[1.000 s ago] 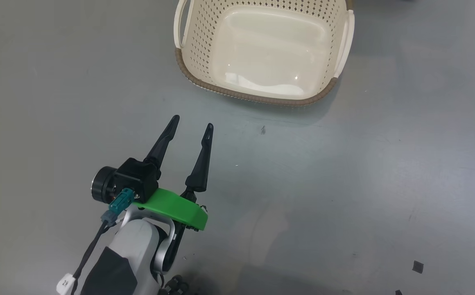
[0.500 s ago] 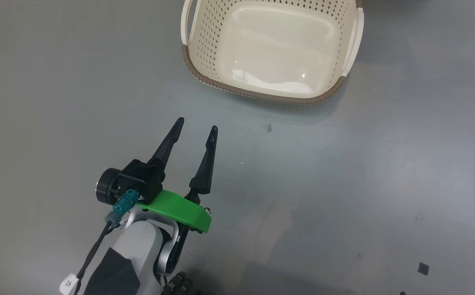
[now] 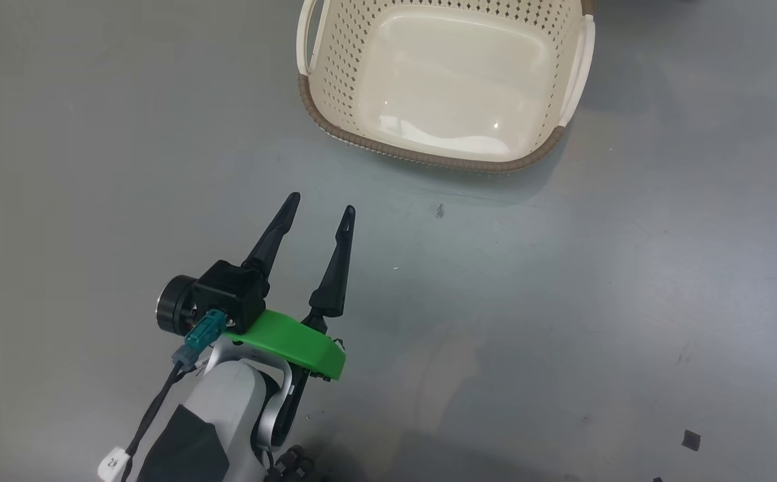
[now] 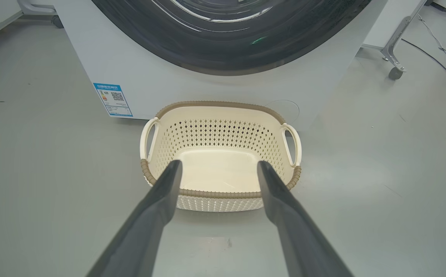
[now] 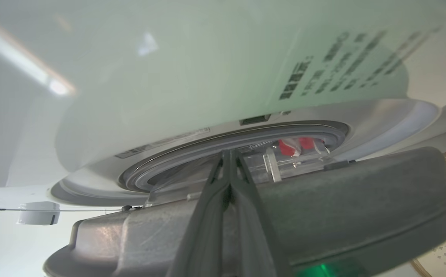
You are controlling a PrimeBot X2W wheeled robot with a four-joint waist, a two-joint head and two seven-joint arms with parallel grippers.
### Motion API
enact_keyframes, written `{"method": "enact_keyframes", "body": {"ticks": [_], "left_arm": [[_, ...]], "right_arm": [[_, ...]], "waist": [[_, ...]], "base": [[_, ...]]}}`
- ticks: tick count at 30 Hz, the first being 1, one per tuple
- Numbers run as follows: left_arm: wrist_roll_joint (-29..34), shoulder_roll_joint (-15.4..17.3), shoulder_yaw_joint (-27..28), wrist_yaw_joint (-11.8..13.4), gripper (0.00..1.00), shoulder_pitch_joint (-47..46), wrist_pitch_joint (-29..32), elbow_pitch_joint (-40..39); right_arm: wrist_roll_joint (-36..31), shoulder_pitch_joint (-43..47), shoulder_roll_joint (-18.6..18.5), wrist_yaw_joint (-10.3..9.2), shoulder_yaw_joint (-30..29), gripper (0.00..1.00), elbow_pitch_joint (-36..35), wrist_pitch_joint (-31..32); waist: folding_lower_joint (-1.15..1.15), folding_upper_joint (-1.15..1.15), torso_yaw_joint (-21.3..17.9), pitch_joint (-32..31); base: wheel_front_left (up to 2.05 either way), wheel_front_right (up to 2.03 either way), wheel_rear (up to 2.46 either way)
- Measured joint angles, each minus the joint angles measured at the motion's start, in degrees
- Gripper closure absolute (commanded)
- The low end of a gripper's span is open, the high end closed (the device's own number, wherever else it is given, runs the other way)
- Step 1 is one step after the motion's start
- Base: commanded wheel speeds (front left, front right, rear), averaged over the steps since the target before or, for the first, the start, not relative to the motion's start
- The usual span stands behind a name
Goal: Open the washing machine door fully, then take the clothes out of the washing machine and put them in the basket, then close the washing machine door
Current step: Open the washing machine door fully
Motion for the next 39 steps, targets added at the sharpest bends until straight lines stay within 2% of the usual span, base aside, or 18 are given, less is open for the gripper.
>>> {"method": "enact_keyframes", "body": {"ticks": [17, 39], "left_arm": [[0.0, -0.01, -0.15, 0.37, 0.0, -0.07, 0.0, 0.44], [0.24, -0.01, 1.23, 0.86, 0.0, 0.02, 0.0, 0.59]], "right_arm": [[1.16, 0.48, 0.44, -0.01, 0.14, 1.0, 2.8, 3.04], [1.22, 6.45, 1.47, -0.01, 1.32, 1.0, 5.92, 6.51]], "waist": [[0.0, 0.0, -0.23, -2.59], [0.0, 0.0, -0.81, -6.62]], "base": [[0.0, 0.0, 0.0], [0.0, 0.0, 0.0]]}}
